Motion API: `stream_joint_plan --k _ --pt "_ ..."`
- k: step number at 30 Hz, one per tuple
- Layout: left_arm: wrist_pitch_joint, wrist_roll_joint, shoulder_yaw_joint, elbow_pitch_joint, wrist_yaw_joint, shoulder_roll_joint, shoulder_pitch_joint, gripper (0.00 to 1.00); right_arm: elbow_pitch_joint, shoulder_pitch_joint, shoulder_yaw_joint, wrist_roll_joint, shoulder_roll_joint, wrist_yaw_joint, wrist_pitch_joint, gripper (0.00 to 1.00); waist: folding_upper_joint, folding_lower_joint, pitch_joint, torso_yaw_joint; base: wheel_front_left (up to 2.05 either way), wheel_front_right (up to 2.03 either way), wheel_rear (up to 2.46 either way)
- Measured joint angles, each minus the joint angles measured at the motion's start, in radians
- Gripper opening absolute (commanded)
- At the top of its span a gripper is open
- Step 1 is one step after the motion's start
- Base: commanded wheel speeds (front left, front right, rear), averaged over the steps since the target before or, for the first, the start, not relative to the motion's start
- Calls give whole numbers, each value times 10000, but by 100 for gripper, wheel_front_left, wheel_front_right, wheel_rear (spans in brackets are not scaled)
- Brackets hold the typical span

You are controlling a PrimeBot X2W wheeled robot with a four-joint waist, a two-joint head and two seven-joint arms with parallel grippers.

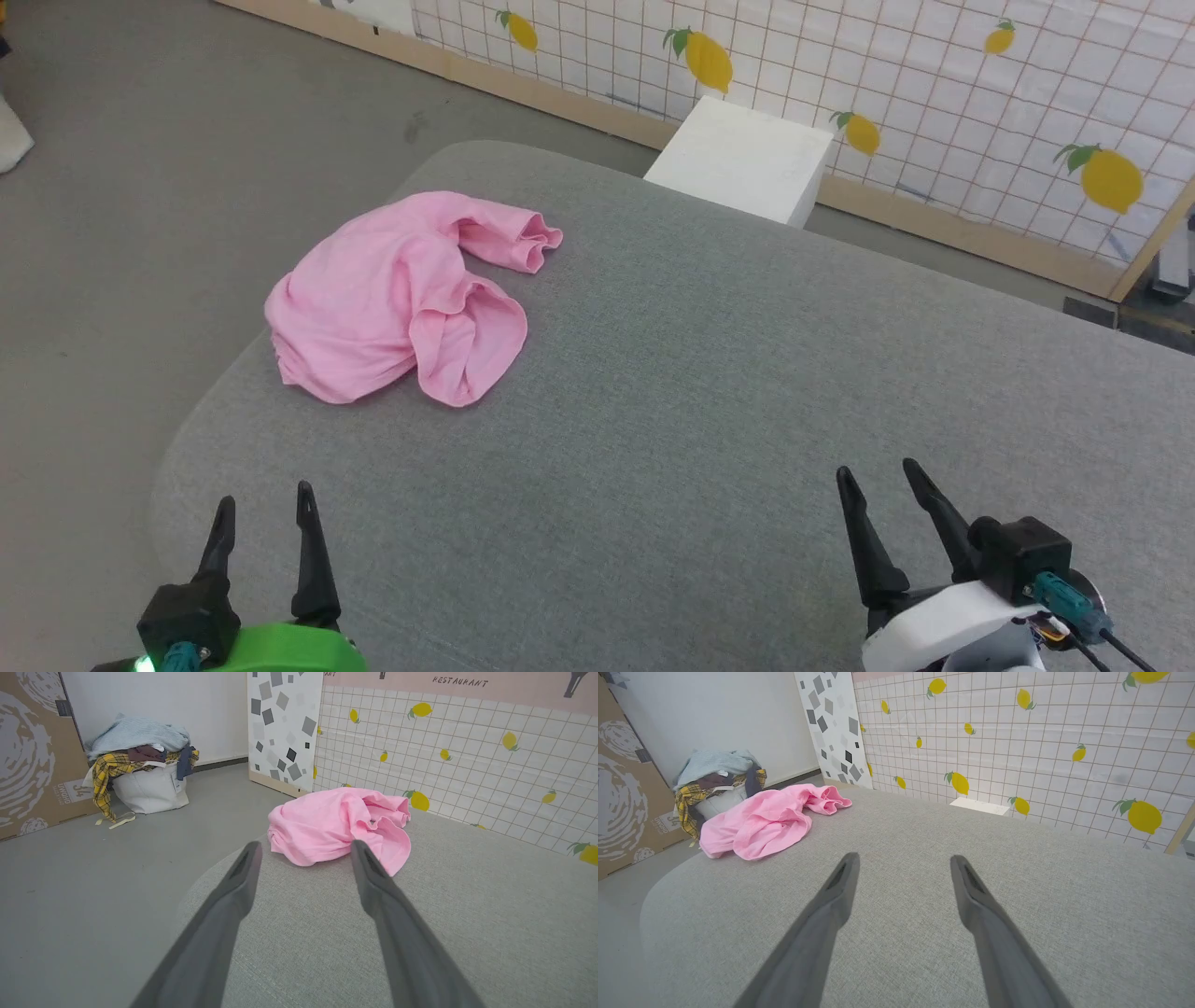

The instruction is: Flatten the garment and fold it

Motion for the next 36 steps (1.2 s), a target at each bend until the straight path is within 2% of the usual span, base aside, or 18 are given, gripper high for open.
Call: stream_joint_plan --k 5,12,17,24,26,31,36 --pt "-21 2 -17 77 4 238 -22 100 2 -2 2 23 2 0 0 100 0 0 48 139 0 0 0" --pt "125 -65 36 297 -25 612 -520 100 -102 -199 -25 -6 6 0 67 100 0 0 210 -57 0 0 0" --pt "539 -493 10 823 -453 792 -1364 100 -236 -275 -196 -88 4 0 192 100 0 0 370 -207 0 0 0" --pt "2127 -1691 -33 2903 -1436 1235 -4060 100 -761 -739 -309 -600 8 0 650 100 0 0 877 -457 0 0 0" --pt "2909 -2151 -90 3866 -1666 1409 -5179 100 -1051 -934 -376 -825 10 0 888 100 0 0 1167 -586 0 0 0" --pt "4489 -3003 -242 5689 -1864 1852 -6925 100 -1653 -1131 -566 -1256 13 0 1367 100 0 0 1852 -940 0 0 0" --pt "5680 -3448 -334 7244 -1939 2245 -7764 100 -2301 -1166 -897 -1553 13 0 1705 100 0 0 2592 -1378 0 0 0"
